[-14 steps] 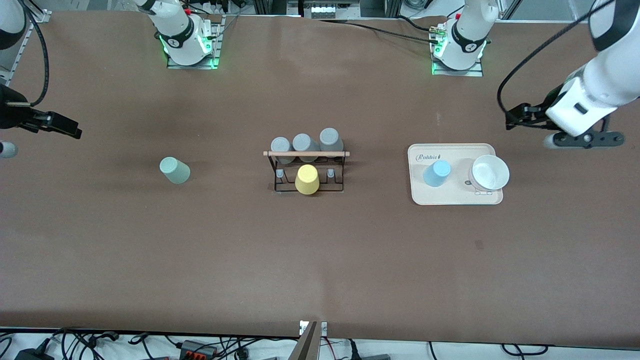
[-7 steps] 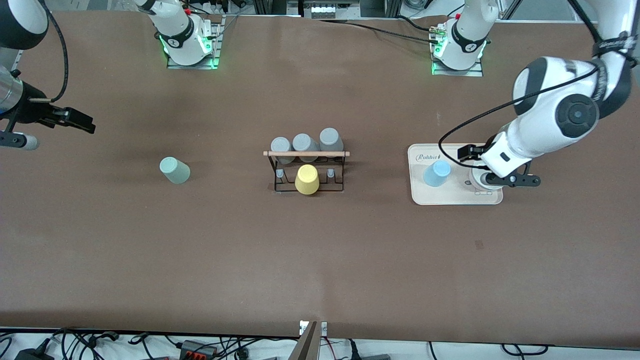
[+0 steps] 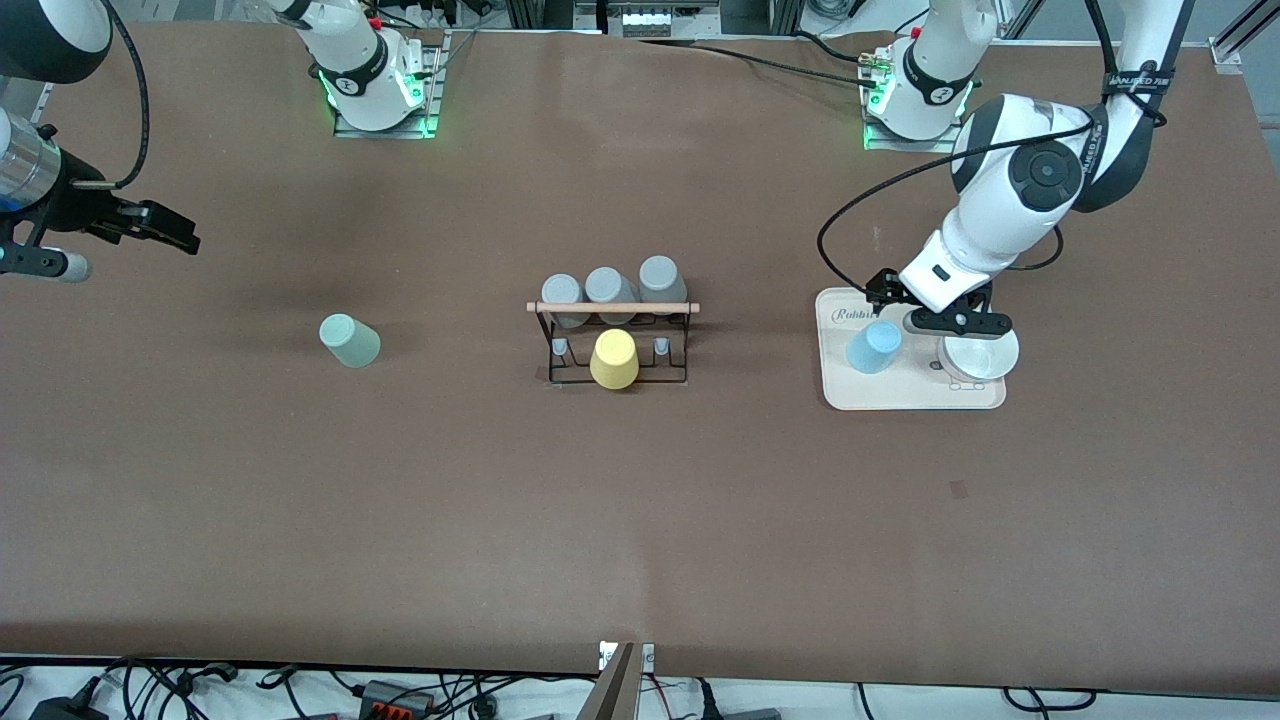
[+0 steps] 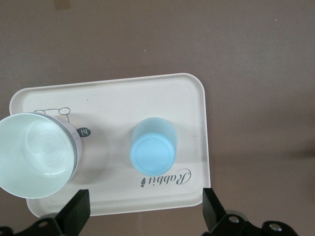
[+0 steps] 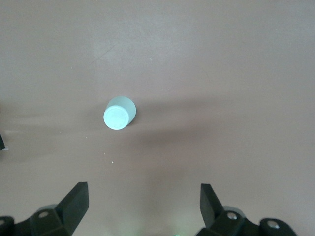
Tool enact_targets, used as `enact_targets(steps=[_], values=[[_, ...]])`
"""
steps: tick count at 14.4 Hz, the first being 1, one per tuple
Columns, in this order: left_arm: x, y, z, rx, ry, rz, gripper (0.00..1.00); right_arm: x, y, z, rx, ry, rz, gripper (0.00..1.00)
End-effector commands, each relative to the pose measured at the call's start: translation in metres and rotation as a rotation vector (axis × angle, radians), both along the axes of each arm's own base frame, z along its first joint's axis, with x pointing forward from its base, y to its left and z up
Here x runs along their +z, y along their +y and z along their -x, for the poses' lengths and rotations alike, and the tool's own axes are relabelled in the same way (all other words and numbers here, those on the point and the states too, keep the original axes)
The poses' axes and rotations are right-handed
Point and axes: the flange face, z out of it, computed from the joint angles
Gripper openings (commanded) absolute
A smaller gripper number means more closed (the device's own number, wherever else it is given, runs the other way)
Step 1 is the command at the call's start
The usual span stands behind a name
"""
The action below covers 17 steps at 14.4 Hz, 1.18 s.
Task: Hang scattered cups on rack with three cups
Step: 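Lower the open left gripper over the light blue cup on the tray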
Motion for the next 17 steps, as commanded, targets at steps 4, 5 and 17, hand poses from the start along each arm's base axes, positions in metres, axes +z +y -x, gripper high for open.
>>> enact_targets(steps=[4, 5, 17], values=[[-0.015, 0.001, -0.001, 0.010, -0.036, -0.006, 1.00, 0.000, -0.002, 0.005, 0.008, -0.006, -0.009, 1.00], [-0.019, 0.000, 0.000, 0.010, -0.033, -0.005, 1.00, 0.000, -0.001, 0.005, 0.010, -0.006, -0.011, 1.00], [-0.098, -0.008, 0.015, -0.019, -0.116, 0.050, 1.00, -0.003, -0.001, 0.007, 0.006, 0.021, -0.018, 1.00]])
